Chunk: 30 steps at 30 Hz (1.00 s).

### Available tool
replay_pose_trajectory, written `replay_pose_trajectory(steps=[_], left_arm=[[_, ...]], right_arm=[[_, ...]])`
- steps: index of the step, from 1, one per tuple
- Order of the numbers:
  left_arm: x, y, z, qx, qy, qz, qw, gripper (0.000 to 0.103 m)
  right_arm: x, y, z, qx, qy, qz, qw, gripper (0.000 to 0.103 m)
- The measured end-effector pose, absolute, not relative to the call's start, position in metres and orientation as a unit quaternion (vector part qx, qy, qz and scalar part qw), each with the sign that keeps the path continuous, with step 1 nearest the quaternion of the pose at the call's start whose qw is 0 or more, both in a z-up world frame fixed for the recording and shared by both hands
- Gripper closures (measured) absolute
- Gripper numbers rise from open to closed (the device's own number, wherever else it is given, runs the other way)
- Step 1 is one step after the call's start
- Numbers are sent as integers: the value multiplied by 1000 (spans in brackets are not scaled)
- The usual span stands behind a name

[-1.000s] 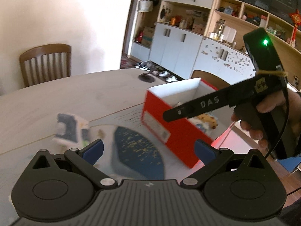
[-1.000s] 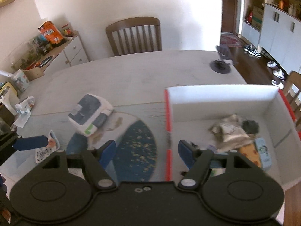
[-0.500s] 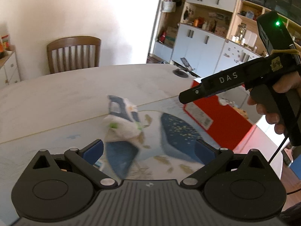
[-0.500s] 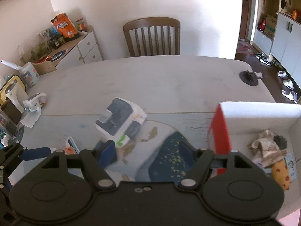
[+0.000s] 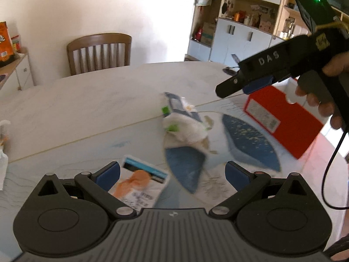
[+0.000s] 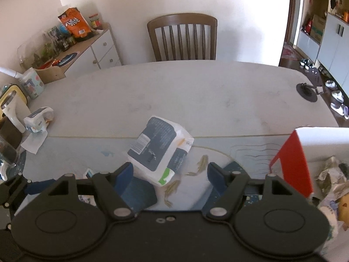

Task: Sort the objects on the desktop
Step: 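Grasp the blue-and-white plastic bag with the right tool while the left tool grasps the orange-print packet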

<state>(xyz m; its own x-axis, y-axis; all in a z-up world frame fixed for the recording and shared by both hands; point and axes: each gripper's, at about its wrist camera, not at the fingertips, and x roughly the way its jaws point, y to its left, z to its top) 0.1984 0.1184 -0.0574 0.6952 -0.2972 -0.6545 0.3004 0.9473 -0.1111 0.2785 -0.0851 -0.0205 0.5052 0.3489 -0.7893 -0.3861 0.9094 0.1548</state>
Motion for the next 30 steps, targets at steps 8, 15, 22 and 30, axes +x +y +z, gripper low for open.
replay_pose_trajectory(steps=[8, 15, 22, 30], left_arm=[[218, 135, -80, 8, 367, -165, 915, 0], [231, 137, -98, 15, 379, -186, 906, 0], [241, 137, -111, 26, 382, -186, 905, 0], [244, 137, -117, 35, 377, -192, 905, 0]], right_arm=[[299, -54, -27, -31, 451, 199, 869, 28], [319, -33, -46, -19, 474, 176, 863, 28], [327, -19, -62, -38, 484, 167, 858, 28], [336, -12, -82, -63, 496, 141, 855, 28]])
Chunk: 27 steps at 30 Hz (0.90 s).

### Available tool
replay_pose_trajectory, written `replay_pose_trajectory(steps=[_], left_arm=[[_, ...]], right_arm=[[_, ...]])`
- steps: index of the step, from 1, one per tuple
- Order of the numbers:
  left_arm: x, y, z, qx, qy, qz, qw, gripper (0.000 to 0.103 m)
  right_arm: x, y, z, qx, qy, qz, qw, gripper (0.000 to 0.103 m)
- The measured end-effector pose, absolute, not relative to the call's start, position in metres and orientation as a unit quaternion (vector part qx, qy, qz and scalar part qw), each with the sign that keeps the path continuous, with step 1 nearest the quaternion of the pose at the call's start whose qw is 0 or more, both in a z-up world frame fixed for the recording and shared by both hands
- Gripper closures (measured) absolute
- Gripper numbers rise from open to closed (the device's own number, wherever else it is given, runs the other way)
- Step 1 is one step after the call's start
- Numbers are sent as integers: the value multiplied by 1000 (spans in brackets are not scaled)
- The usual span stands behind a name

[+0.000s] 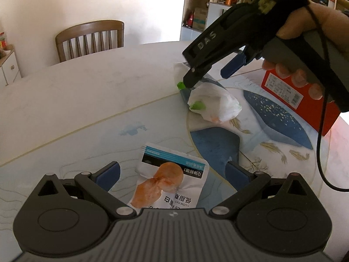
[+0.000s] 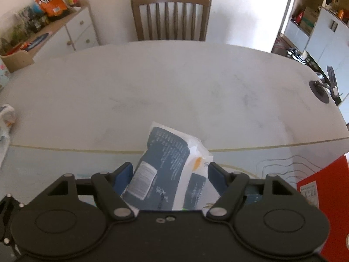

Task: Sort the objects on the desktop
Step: 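Grasp the blue-and-white plastic bag with the right tool while the left tool grasps the orange-print packet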

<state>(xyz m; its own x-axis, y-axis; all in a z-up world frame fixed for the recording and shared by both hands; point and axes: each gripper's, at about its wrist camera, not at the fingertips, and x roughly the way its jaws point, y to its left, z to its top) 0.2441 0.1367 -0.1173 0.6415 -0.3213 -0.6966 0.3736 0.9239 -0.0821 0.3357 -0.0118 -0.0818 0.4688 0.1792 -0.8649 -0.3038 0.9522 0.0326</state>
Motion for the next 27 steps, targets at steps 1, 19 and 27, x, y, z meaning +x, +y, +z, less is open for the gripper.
replay_pose_trajectory(steps=[1, 19, 27], left_arm=[[244, 137, -118, 34, 378, -193, 905, 0], [245, 132, -129, 44, 373, -191, 907, 7], [241, 131, -127, 67, 364, -181, 911, 26]], right_arm=[[337, -12, -85, -62, 500, 137, 853, 28], [339, -19, -123, -81, 529, 109, 838, 30], [335, -17, -124, -91, 521, 119, 841, 39]])
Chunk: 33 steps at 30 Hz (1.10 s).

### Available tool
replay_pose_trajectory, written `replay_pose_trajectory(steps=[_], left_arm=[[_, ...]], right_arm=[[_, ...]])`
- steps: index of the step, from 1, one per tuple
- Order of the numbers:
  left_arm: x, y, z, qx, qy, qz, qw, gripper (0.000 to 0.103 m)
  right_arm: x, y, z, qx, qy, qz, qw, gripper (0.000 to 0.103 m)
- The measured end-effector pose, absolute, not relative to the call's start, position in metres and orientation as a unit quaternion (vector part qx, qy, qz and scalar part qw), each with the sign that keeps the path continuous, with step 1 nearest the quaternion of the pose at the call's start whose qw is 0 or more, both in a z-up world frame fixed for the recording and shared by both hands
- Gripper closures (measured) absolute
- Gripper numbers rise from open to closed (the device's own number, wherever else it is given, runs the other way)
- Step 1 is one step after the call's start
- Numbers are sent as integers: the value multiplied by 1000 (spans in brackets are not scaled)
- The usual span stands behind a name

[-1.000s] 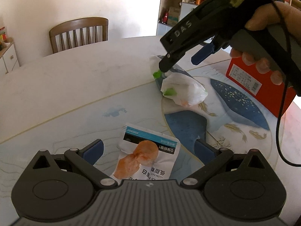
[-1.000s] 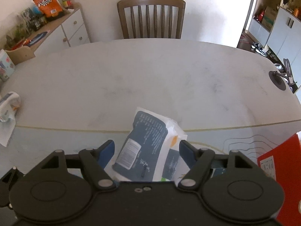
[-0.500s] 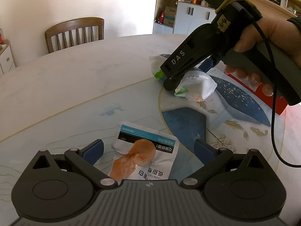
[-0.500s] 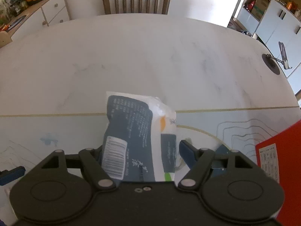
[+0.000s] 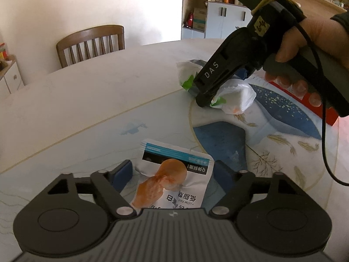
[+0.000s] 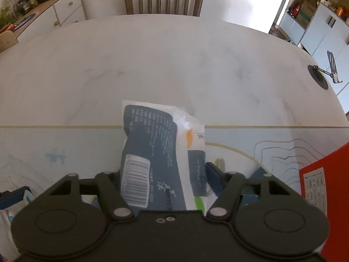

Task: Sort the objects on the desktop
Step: 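Grasp the blue-and-white plastic bag with the right tool while the left tool grasps the orange-print packet, then carry the blue-and-white bag and orange-print packet over the red box with both tools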

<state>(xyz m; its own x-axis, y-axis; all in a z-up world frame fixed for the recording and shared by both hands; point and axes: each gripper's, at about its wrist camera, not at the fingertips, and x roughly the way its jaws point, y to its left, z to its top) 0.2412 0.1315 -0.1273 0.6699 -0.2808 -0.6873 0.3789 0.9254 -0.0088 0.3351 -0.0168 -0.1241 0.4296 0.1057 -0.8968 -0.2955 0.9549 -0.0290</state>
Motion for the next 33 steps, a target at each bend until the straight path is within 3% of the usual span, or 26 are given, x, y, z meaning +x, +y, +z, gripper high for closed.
replay_pose_trajectory(steps=[14, 24, 33], left_arm=[[243, 133, -123, 55, 374, -180, 908, 33], [235, 138, -109, 24, 381, -168, 909, 41], [218, 135, -96, 0, 384, -161, 909, 42]], right_arm=[[328, -24, -113, -87, 507, 139, 846, 67], [307, -41, -87, -78, 491, 156, 853, 71], [282, -62, -67, -68, 490, 181, 850, 71]])
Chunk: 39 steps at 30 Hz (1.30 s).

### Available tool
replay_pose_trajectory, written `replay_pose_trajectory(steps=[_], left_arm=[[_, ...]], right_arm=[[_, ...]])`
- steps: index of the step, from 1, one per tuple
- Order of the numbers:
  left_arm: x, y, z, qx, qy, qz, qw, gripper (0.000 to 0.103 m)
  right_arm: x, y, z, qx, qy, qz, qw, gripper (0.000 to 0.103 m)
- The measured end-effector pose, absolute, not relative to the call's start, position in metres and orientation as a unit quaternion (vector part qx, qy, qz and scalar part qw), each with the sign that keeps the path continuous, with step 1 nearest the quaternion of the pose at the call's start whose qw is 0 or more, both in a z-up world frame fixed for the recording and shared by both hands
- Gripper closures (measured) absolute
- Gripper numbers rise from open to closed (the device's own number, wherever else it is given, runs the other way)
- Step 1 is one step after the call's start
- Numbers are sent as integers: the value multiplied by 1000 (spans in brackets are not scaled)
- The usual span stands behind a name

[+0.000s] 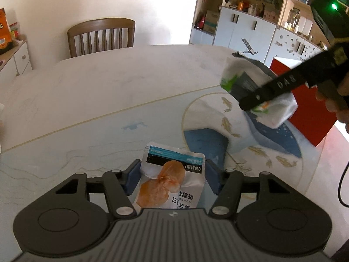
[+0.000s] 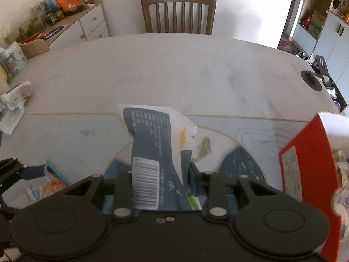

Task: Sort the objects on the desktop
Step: 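Carry the blue-and-white bag and orange-print packet over the red box with both tools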

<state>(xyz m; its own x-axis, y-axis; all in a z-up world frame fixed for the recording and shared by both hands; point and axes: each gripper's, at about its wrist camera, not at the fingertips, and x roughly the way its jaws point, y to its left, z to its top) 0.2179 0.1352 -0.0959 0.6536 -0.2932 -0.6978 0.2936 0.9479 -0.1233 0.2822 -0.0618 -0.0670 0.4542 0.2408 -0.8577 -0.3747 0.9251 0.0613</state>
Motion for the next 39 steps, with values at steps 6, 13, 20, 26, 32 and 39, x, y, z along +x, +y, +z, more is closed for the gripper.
replay_pose_trajectory(steps=[6, 13, 20, 26, 32, 39], left_arm=[[202, 128, -84, -14, 383, -165, 909, 42], [188, 116, -67, -21, 380, -172, 909, 42], [182, 91, -46, -21, 367, -184, 912, 42], [180, 61, -35, -12, 362, -194, 912, 42], [178, 32, -26, -11, 362, -200, 911, 42], [181, -5, -8, -1, 346, -206, 915, 42]], right_arm=[[257, -81, -64, -54, 498, 189, 844, 71], [234, -101, -58, -40, 502, 201, 840, 71], [217, -121, -40, -27, 495, 212, 842, 71], [203, -144, -23, -16, 484, 215, 848, 71], [194, -177, -11, 3, 479, 214, 851, 71], [192, -215, 6, 17, 461, 216, 860, 71]])
